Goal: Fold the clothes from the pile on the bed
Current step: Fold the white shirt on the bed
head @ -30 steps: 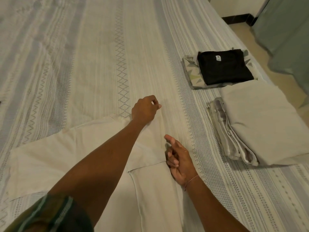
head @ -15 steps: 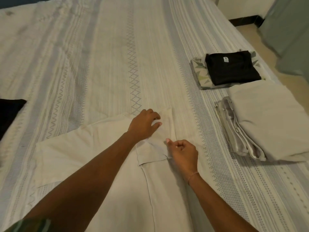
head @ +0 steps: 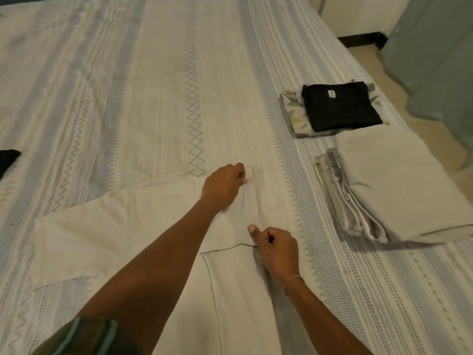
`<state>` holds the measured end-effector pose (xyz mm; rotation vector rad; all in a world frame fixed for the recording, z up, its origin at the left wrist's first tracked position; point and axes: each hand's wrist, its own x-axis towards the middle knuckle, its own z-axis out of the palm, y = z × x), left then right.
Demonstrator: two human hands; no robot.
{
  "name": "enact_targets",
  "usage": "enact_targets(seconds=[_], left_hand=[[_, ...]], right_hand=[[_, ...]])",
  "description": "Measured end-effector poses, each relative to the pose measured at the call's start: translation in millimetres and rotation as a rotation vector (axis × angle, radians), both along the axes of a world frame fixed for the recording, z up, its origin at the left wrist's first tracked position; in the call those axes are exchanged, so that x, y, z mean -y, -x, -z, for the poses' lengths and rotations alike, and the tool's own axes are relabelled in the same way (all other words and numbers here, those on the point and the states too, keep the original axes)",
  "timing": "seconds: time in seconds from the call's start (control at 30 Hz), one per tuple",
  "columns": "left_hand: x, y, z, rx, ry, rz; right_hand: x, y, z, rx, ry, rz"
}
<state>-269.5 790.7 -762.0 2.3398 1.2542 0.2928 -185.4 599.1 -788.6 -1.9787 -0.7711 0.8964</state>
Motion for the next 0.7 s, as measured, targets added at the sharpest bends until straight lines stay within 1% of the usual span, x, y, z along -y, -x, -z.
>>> enact_targets(seconds=[0.13, 0.23, 0.27, 0.33, 0.37, 0.4, 0.47, 0.53, 0.7], left_hand=[[7, -1, 15, -0.053, -0.139, -0.024], [10, 5, 18, -0.018, -0.207, -0.033], [13, 9, 17, -0.019, -0.265, -0.04], [23, 25, 16, -0.079, -0.423, -0.04], [31, 34, 17, -0.116, -0.451, -0.017], [40, 44, 19, -0.144, -0.406, 0.014], [58, 68, 23, -0.203, -0.232, 0.048], [68, 87, 26, -0.253, -0.136, 0.029], [89, 140, 11, -0.302, -0.097, -0.118]], right_hand=[[-4, 1, 6, 0.008, -0.005, 0.029], [-2, 1, 5, -0.046, -0.009, 0.04], [-1, 0, 3, -0.079, -0.015, 0.045], [0, -1, 1, -0.121, -0.03, 0.052], [2, -1, 0, -0.139, -0.042, 0.064], [2, -1, -1, -0.154, -0.048, 0.082], [2, 1, -4, -0.151, -0.037, 0.102], [1, 1, -6, -0.115, -0.011, 0.107], [6, -4, -7, -0.102, 0.008, 0.06]])
